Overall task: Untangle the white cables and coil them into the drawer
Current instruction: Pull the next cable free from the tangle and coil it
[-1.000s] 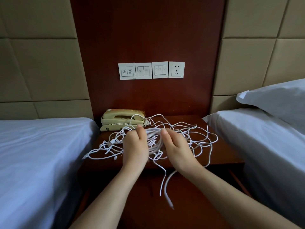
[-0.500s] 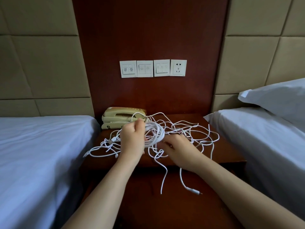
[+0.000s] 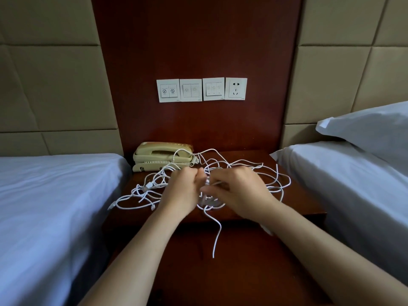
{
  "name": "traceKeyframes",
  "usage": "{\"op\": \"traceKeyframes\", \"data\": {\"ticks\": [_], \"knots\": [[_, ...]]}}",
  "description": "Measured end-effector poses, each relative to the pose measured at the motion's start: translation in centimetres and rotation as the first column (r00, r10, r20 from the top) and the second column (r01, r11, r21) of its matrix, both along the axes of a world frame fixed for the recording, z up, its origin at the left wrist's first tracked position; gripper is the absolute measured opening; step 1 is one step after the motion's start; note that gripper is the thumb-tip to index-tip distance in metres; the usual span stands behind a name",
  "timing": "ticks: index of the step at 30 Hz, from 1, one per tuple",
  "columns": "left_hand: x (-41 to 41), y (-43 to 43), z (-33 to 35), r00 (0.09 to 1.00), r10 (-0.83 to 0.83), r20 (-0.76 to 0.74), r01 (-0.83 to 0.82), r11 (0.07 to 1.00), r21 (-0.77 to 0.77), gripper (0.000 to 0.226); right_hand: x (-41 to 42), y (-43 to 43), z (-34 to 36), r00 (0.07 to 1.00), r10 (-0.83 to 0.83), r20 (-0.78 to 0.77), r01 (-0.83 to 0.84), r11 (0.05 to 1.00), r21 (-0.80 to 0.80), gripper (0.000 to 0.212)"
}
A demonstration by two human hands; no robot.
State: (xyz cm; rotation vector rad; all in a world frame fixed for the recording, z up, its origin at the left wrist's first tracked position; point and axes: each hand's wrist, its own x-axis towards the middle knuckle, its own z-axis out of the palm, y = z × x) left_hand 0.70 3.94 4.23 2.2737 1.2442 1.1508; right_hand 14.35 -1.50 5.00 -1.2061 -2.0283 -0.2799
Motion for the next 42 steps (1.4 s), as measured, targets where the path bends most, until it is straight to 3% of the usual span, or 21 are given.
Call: {"op": "traceKeyframes", "data": {"ticks": [3, 8, 12, 16, 19, 21, 23, 26, 31, 37, 42], "knots": [[0.2, -0.3, 0.0, 0.986, -0.166, -0.001, 0.165, 0.981, -0.098, 0.043, 1.4, 0.2, 0.6, 0.99, 0.008, -0.142, -0.027, 0.991, -0.132, 0.032], [0.7, -1.5, 0.6, 0.942, -0.308, 0.133, 0.329, 0.926, -0.184, 0.044, 2.7, 0.2, 1.3, 0.96, 0.051, -0.277, -0.108, 0.975, -0.193, 0.036], [0.7, -1.8, 0.8, 0.89, -0.383, 0.246, 0.43, 0.886, -0.176, 0.047, 2.5, 0.3, 0.9, 0.853, 0.099, -0.513, -0.284, 0.912, -0.296, 0.04], [0.4, -2.3, 0.7, 0.873, -0.368, 0.322, 0.436, 0.883, -0.174, 0.047, 1.7, 0.5, 0.2, 0.716, 0.085, -0.693, -0.409, 0.855, -0.319, 0.041], [0.2, -1.8, 0.4, 0.866, -0.323, 0.381, 0.38, 0.921, -0.083, 0.046, 0.6, 0.7, -0.9, 0.65, 0.094, -0.754, -0.472, 0.828, -0.303, 0.059], [0.1, -1.3, 0.0, 0.876, -0.251, 0.412, 0.297, 0.953, -0.051, 0.047, 0.1, 0.7, -1.4, 0.653, 0.069, -0.755, -0.464, 0.824, -0.326, 0.049], [0.1, -1.0, -0.1, 0.877, -0.164, 0.452, 0.2, 0.979, -0.034, 0.046, -0.3, 0.3, -1.5, 0.699, 0.038, -0.715, -0.416, 0.834, -0.362, 0.031], [0.3, -1.2, 0.2, 0.861, -0.044, 0.507, 0.092, 0.993, -0.07, 0.048, -1.0, 0.2, -1.8, 0.814, 0.022, -0.581, -0.289, 0.882, -0.372, 0.027], [0.4, -0.8, 0.4, 0.861, 0.092, 0.499, -0.05, 0.994, -0.098, 0.044, -1.5, 0.0, -2.0, 0.98, -0.01, -0.198, -0.07, 0.917, -0.392, 0.023], [-0.3, -0.2, 0.3, 0.91, 0.171, 0.378, -0.182, 0.983, -0.006, 0.052, -2.2, -1.1, -1.6, 0.986, -0.043, 0.163, 0.079, 0.973, -0.217, 0.027], [-0.2, -0.5, 0.0, 0.974, 0.211, 0.078, -0.222, 0.96, 0.171, 0.042, -1.8, -0.8, -1.8, 0.937, -0.095, 0.337, 0.078, 0.995, 0.066, 0.035]]}}
